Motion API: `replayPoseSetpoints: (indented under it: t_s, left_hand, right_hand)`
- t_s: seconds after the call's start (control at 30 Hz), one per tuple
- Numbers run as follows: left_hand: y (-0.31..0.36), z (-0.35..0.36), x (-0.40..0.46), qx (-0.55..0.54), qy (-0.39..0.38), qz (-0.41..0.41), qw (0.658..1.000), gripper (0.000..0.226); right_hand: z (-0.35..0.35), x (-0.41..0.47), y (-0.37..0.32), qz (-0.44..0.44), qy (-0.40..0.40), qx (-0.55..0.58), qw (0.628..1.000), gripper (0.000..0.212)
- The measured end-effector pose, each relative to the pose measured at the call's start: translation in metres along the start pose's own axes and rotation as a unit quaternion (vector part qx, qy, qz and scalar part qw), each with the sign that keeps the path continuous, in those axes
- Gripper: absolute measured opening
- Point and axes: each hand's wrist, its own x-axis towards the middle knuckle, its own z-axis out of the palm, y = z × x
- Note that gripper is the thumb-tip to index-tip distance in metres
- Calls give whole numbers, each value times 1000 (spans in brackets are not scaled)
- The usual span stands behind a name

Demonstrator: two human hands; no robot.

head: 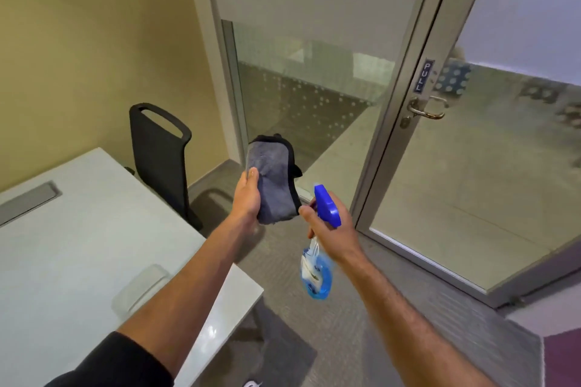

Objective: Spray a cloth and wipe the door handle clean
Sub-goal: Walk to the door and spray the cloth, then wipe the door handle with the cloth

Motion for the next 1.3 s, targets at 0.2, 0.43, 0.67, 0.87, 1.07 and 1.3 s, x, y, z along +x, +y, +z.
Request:
replayPoseSetpoints:
  t_s: [0.2, 0.43, 0.67, 0.87, 1.07, 1.3]
  left_hand:
    - [-16, -98, 7, 32, 62, -60, 996, 51]
    - [-25, -193, 27, 58, 111, -79, 989, 58]
    - [-33, -242, 56, 125, 62, -87, 986, 46]
    - [-46, -250, 82, 135, 35, -90, 986, 37]
    - [-43, -241, 95, 143, 8, -95, 985, 38]
    - [-34, -197, 99, 117, -29, -91, 988, 44]
  right_hand:
    - [69, -2, 30, 29, -100, -42, 994, 29]
    - [163, -5, 92, 82, -127, -26, 988, 33]
    - [227, -3, 153, 109, -88, -35, 989, 35]
    - [248, -3, 196, 150, -87, -54, 983, 68]
    - [255, -3, 211, 143, -119, -120, 975, 60]
    - [224, 2, 201, 152, -255, -227, 928, 99]
